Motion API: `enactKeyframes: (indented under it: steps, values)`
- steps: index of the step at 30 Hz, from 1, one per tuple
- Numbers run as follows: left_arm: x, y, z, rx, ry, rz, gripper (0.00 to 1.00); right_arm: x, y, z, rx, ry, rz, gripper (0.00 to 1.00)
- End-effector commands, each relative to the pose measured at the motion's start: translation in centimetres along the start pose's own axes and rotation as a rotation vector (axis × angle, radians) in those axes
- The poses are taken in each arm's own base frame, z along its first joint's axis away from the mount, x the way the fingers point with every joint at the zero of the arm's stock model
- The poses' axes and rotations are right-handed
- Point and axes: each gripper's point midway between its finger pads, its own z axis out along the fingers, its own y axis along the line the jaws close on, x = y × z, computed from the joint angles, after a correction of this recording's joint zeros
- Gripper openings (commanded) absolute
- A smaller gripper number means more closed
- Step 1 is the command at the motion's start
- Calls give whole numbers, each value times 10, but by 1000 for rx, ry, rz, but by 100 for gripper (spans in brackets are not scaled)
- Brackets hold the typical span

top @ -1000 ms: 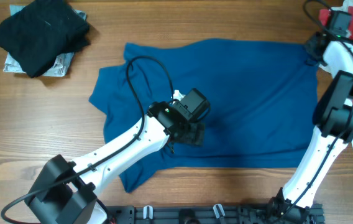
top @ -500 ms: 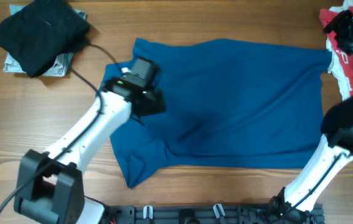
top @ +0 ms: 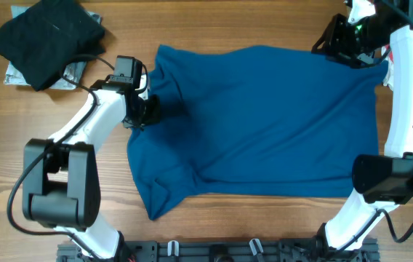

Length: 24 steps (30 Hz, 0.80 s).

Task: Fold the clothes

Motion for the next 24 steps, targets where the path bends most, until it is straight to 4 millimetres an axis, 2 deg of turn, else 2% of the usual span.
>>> enactKeyframes:
  steps: [1, 3, 4, 5, 7, 9, 12, 15, 18, 19, 21, 23, 24]
  values:
    - [-1, 3, 18, 0, 29, 18, 4, 3, 5, 2, 22, 1, -25, 37]
    - [5, 7, 27, -11, 60, 7, 4, 4, 7, 3, 26, 3, -34, 37]
    - [10, 16, 35, -46, 86, -17, 4, 5, 8, 3, 26, 3, -34, 37]
    - [19, 39, 40, -161, 117, -95, 4, 5, 8, 3, 26, 3, -34, 38]
    - [28, 60, 41, -245, 153, -128, 4, 5, 8, 3, 26, 3, -34, 38]
    - [29, 91, 34, -352, 143, -237, 4, 5, 8, 3, 26, 3, -33, 38]
    - [31, 128, 22, -371, 162, -378, 4, 5, 8, 3, 26, 4, -36, 39]
    - [37, 149, 15, -363, 185, -459, 4, 4, 8, 3, 25, 0, -35, 42]
    - [36, 144, 13, -334, 179, -522, 4, 3, 8, 3, 24, -5, -39, 43]
    - [31, 140, 11, -320, 158, -527, 4, 3, 6, 5, 34, 0, -36, 45]
    - [13, 128, -7, -282, 81, -488, 4, 3, 0, 17, 52, 15, -32, 50]
    - [-14, 100, -41, -224, -63, -415, 5, 6, -4, 42, 58, 48, -30, 50]
    - [-29, 74, -55, -143, -134, -320, 9, 9, -7, 57, 60, 65, -30, 48]
